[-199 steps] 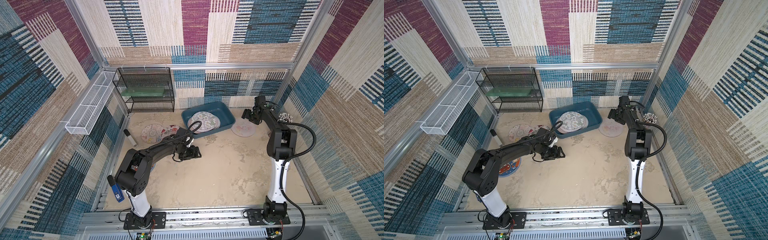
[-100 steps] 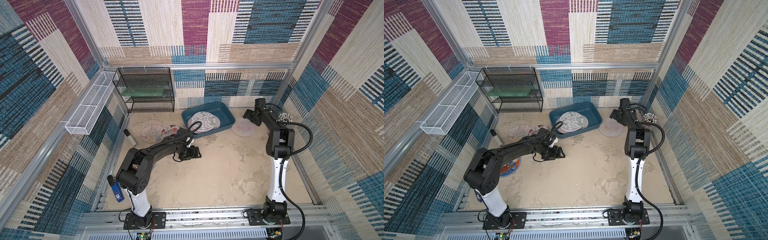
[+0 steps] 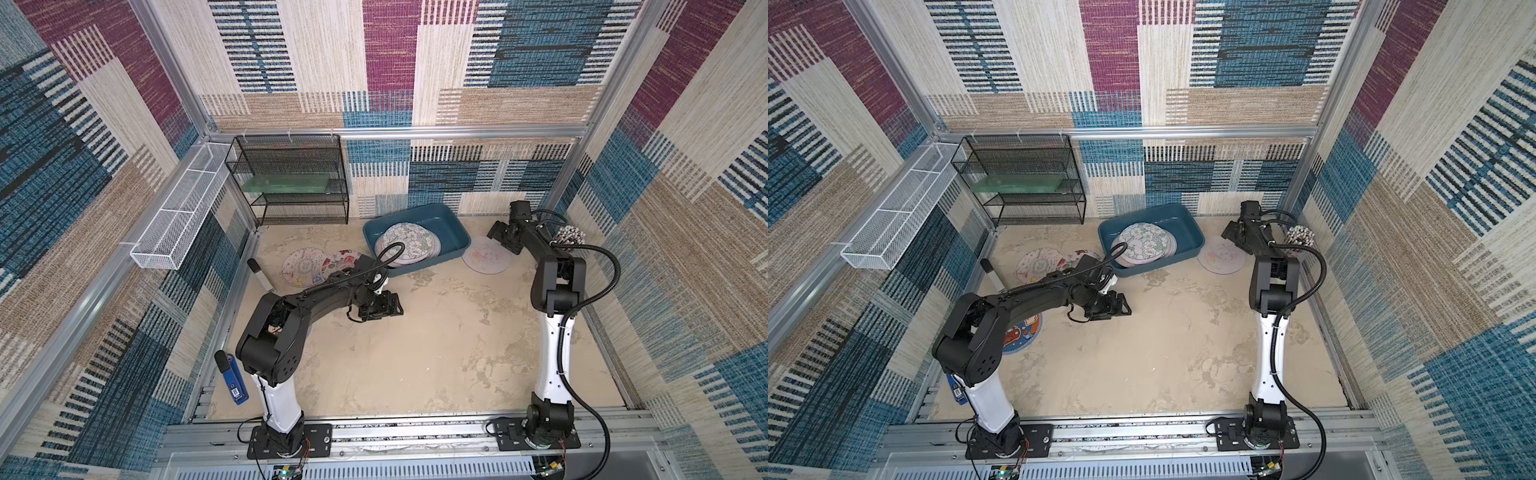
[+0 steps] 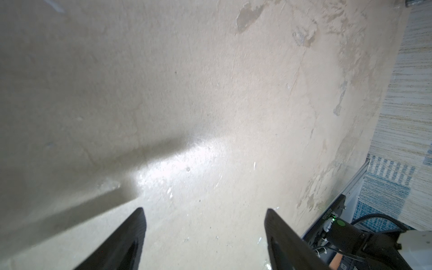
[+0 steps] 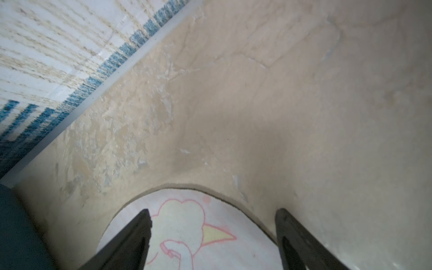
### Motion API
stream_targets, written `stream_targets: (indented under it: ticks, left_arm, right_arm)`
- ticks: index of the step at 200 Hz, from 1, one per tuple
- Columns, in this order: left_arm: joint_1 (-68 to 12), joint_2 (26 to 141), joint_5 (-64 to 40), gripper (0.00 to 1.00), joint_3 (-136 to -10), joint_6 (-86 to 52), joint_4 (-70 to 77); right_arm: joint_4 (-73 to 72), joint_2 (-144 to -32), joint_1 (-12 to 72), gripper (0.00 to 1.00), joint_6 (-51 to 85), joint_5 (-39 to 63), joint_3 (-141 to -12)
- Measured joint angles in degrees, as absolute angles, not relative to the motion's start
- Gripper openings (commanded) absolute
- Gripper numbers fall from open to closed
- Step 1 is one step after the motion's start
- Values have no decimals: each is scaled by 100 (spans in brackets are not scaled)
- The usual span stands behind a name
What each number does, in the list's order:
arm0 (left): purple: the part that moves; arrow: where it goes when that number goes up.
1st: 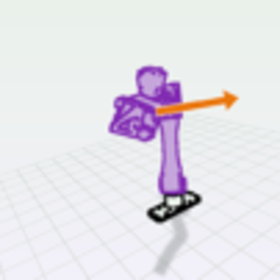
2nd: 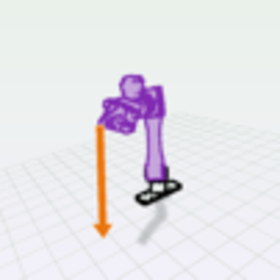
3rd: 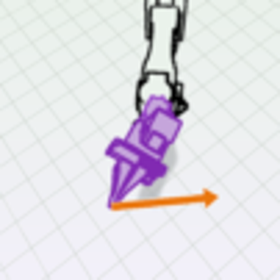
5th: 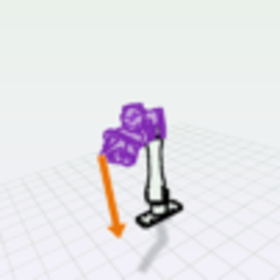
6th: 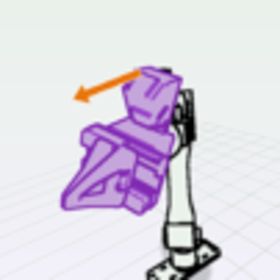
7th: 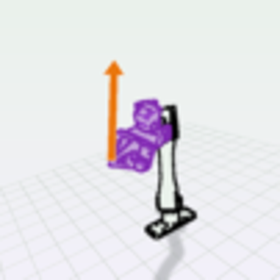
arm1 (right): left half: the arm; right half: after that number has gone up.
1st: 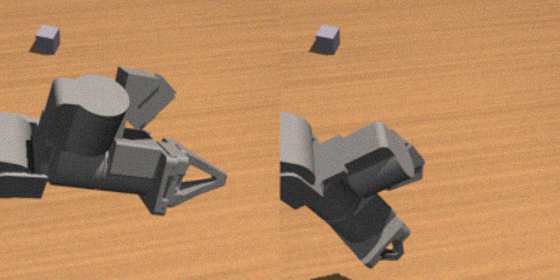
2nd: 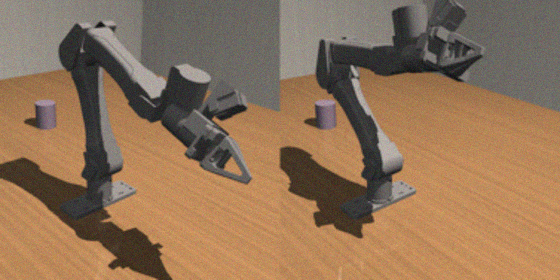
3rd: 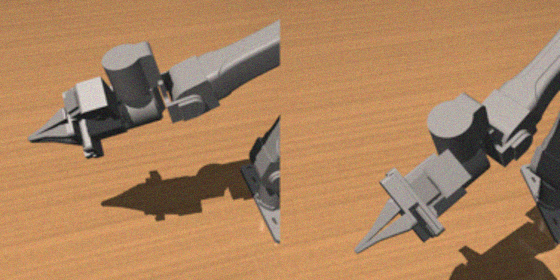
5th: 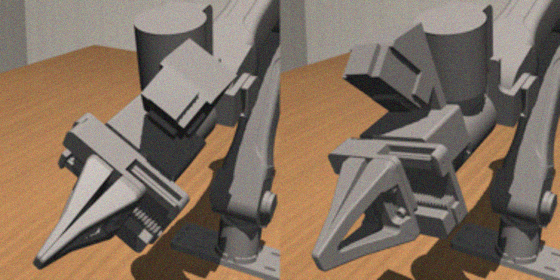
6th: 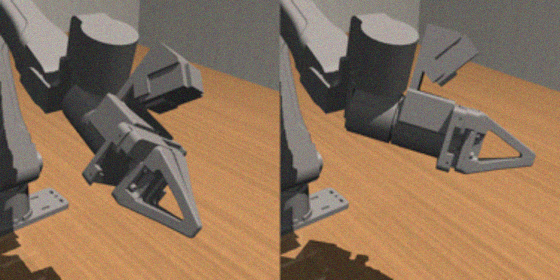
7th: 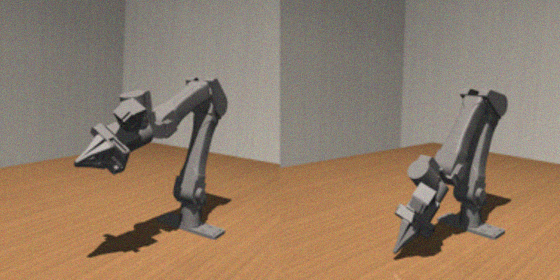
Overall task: Put the coasters into the storage box
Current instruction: Move the coaster to the center of the board.
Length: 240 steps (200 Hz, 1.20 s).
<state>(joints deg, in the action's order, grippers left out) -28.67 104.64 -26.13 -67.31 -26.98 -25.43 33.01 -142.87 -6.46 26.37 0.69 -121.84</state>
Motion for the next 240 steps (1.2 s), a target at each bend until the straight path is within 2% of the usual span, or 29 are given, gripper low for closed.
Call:
stream_targets:
  ticks: [55, 144, 196, 240]
  left_arm:
    - [-2864, 10571, -2655, 79, -6860, -2670, -2591]
    - [-2825, 10538, -2733, 79, -6764, -2550, -2630]
    - [-2783, 10401, -2735, 79, -6587, -2530, -2604]
    - [-2770, 10383, -2738, 79, -6567, -2528, -2596]
  right_arm:
    - [3308, -14075, -541, 84, 2139, 320, -11799]
    - [2939, -12398, -158, 83, 1925, 915, -9109]
    - [3052, -11542, -78, 81, 2305, 1457, -8009]
    - [3747, -10969, -14, 86, 2569, 1544, -7542]
